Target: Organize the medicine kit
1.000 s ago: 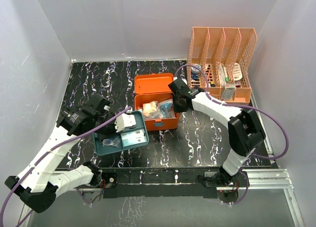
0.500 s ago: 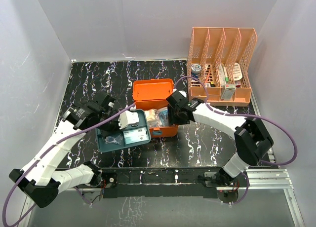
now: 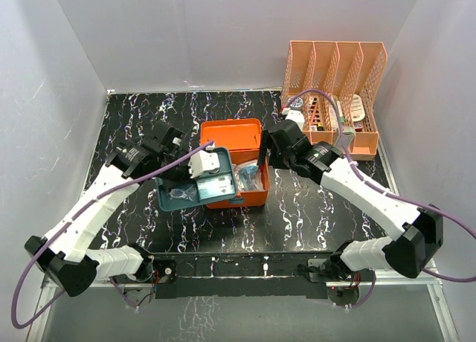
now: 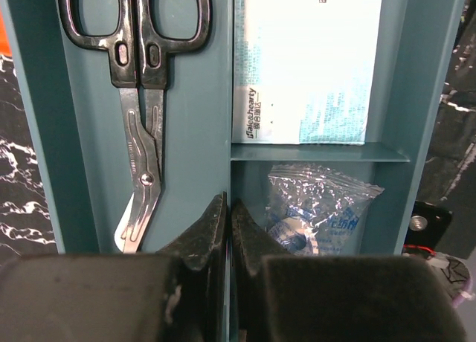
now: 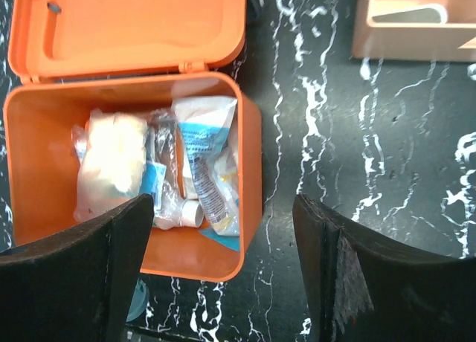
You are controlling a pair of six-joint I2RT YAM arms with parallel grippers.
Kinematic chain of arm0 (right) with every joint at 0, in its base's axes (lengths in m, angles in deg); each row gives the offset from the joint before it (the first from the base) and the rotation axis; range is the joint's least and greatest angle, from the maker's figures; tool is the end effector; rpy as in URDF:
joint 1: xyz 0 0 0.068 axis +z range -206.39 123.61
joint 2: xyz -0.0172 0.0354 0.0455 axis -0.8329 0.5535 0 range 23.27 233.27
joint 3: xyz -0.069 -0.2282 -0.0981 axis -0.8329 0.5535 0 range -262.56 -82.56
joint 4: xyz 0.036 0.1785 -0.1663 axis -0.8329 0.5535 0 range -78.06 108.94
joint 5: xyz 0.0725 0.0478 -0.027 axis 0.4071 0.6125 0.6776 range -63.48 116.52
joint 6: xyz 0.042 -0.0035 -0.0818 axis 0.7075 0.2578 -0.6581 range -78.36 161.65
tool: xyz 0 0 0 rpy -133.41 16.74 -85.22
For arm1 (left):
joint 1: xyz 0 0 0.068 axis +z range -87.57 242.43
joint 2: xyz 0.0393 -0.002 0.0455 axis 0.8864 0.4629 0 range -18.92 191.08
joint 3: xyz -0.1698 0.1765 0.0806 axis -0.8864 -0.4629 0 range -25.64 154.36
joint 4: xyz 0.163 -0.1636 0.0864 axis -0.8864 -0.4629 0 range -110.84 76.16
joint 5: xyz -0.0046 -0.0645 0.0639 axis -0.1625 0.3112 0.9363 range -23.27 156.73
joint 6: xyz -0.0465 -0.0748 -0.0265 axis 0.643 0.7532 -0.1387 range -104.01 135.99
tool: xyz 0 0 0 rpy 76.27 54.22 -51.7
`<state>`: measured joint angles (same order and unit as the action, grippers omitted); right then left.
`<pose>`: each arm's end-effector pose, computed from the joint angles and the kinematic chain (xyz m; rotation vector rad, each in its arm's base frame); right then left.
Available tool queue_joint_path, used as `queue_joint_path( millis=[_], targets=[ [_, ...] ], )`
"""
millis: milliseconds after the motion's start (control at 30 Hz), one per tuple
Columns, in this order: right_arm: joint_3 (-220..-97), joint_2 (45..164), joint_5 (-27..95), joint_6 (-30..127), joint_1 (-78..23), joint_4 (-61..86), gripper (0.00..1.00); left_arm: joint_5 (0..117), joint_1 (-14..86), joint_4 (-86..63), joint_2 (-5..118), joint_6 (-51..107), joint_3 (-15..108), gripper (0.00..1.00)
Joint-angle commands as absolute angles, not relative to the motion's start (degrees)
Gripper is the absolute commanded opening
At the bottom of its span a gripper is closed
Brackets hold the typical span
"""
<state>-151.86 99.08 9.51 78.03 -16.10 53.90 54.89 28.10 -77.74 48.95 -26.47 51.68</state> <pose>0.2407 0.1723 0.2735 0.0537 2.3862 0.2810 0.1824 -0.1451 0.3145 1.6191 1.9095 -0.2019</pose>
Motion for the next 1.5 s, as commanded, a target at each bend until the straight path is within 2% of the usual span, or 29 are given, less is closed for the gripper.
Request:
queue_joint_path(
  millis=[0, 467, 933, 1033, 1167, 1233, 1467],
  targets=[
    [-155.02, 95.91, 2.71, 79.20, -17.45, 57.09, 0.74, 53.69, 27.88, -71.38, 52.35, -30.10, 53.24, 0.00],
    [-146.43, 86.11, 1.78, 85.10, -18.69, 62.13, 0.75, 48.97, 27.92, -62.97, 66.74, -33.80, 59.66, 0.00],
    [-144.70, 84.33, 0.25, 85.75, -19.50, 63.65, 0.77, 42.79, 27.09, -64.57, 78.41, -33.46, 69.21, 0.00],
    [-144.70, 83.66, -0.93, 85.84, -19.86, 64.20, 0.81, 42.40, 26.13, -65.28, 78.32, -33.49, 68.26, 0.00],
    [-145.09, 83.40, -1.89, 85.17, -20.78, 64.50, 0.94, 42.40, 24.64, -65.42, 76.99, -32.87, 65.47, 0.00],
    [-145.22, 83.91, -1.19, 84.21, -21.50, 64.23, 0.98, 42.64, 24.18, -65.06, 75.93, -32.42, 63.92, 0.00],
    [-146.12, 86.05, 1.31, 82.11, -22.84, 62.47, 0.98, 44.76, 23.65, -62.89, 73.64, -31.80, 57.92, 0.00]
  ],
)
